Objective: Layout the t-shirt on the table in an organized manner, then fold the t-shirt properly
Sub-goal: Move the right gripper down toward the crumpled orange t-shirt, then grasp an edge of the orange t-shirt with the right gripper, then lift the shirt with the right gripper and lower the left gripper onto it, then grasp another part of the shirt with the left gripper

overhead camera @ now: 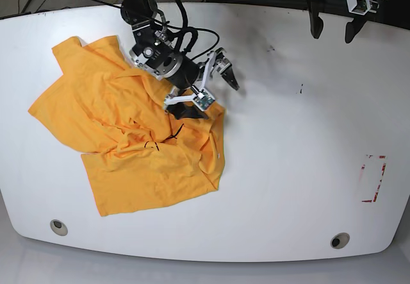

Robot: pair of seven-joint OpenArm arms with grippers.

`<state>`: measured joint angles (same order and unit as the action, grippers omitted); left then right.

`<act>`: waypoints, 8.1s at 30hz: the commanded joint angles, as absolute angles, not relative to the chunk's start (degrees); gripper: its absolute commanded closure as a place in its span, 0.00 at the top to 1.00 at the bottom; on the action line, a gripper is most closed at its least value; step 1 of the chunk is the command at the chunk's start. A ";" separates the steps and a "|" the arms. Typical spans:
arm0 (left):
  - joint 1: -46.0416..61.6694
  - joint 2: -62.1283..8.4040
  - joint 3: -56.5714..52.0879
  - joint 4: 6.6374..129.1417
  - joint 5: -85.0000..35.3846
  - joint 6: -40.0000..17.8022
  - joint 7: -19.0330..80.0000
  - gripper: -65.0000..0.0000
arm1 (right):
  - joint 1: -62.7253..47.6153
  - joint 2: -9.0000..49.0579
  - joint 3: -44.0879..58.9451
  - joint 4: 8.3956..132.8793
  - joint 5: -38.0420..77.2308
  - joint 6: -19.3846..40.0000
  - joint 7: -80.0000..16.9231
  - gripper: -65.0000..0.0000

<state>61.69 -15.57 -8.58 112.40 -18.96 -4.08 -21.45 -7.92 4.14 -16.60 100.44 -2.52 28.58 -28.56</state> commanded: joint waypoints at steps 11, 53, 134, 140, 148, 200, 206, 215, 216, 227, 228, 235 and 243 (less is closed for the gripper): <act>62.37 -15.78 -8.92 113.36 -19.03 -4.35 -23.08 0.68 | -1.27 4.53 -18.42 90.68 -1.89 28.35 -25.63 0.77; 59.56 -15.87 -9.01 113.27 -19.03 -4.35 -20.26 0.68 | 4.62 6.29 -17.98 67.91 -1.89 22.73 -9.27 0.73; 24.40 -19.30 17.89 110.02 -18.95 -4.53 6.81 0.69 | 46.11 4.62 -24.04 104.57 -1.27 19.56 -27.74 0.01; 24.13 -19.30 17.63 108.79 -18.95 -4.26 6.64 0.69 | 47.78 4.53 -23.87 104.40 -1.27 19.56 -27.91 0.01; 24.13 -19.30 17.36 108.97 -19.03 -4.18 6.55 0.68 | 47.96 4.62 -23.69 104.57 -1.36 19.56 -27.91 0.01; 20.00 -9.27 5.67 89.19 -19.30 -4.53 6.90 0.69 | 47.69 5.67 -19.56 106.15 -1.36 19.56 -29.14 0.01; 19.38 -8.84 6.81 88.92 -19.30 -4.62 6.90 0.68 | 47.60 5.76 -19.56 106.24 -1.36 19.56 -29.14 0.01; 17.27 -8.66 6.90 88.75 -19.30 -4.62 6.90 0.41 | 46.29 5.76 -19.56 106.15 -1.45 19.56 -29.14 0.01; 17.27 -8.66 6.90 88.66 -19.30 -4.53 6.90 0.31 | 46.11 5.76 -19.56 106.15 -1.36 19.56 -29.14 0.01; 15.87 -8.84 5.58 90.07 -19.38 -4.53 11.12 0.00 | 43.91 5.85 -17.01 106.15 -1.63 20.09 -29.14 0.01; 15.96 -8.84 4.88 91.21 -19.38 -4.62 11.12 0.00 | 43.74 5.85 -16.40 106.15 -1.63 20.62 -29.14 0.01; 17.80 -9.01 -1.54 99.30 -19.38 -8.31 11.38 0.00 | 42.24 5.93 -11.03 105.89 -1.71 22.29 -29.93 0.01; 18.24 -11.47 -9.63 103.25 -19.30 -13.49 15.34 0.00 | 42.24 8.13 -7.69 104.40 -1.71 23.69 -32.75 0.01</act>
